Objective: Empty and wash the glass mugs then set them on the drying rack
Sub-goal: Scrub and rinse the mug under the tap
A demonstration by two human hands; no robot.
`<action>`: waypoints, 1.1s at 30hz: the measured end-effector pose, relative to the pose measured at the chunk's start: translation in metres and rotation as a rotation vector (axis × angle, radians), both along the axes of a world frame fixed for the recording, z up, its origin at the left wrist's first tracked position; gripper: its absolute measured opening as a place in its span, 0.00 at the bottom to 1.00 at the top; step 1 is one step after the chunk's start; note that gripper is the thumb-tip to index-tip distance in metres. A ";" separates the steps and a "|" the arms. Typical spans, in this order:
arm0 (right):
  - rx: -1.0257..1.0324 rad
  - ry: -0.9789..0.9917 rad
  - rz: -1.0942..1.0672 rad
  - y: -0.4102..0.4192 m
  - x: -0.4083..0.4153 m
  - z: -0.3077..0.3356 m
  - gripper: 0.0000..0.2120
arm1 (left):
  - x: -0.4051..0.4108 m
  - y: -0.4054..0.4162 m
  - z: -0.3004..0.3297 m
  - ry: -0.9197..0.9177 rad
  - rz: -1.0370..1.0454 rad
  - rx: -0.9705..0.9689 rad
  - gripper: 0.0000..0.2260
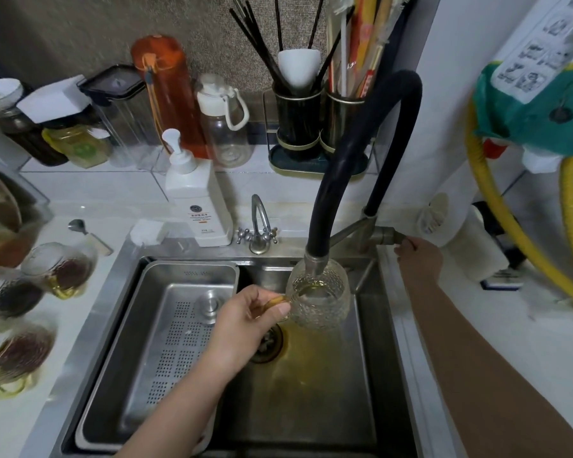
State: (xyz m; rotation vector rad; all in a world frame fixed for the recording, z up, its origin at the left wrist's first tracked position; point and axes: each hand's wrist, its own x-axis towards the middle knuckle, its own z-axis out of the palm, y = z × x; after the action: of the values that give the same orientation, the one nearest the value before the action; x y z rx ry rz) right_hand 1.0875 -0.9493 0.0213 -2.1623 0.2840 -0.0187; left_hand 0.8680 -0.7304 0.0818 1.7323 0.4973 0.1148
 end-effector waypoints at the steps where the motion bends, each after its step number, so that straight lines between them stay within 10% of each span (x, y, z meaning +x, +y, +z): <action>1: -0.004 -0.003 -0.003 0.000 0.001 -0.001 0.12 | -0.001 0.000 -0.001 0.001 -0.003 -0.005 0.05; 17: 0.280 0.053 0.055 0.013 -0.048 0.002 0.09 | -0.005 0.003 -0.011 0.032 0.011 0.020 0.05; 24: 0.414 0.195 0.681 0.040 -0.153 0.024 0.35 | 0.000 0.013 -0.011 0.000 -0.034 0.067 0.03; 33: 0.278 0.055 0.742 0.048 -0.179 0.038 0.41 | -0.014 0.024 -0.015 -0.021 -0.093 0.034 0.04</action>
State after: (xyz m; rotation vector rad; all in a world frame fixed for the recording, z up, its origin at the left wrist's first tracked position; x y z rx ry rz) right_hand 0.9090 -0.9017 0.0594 -1.8749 -0.4698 0.4723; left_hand 0.8545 -0.7060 0.0663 1.7826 0.4002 0.0754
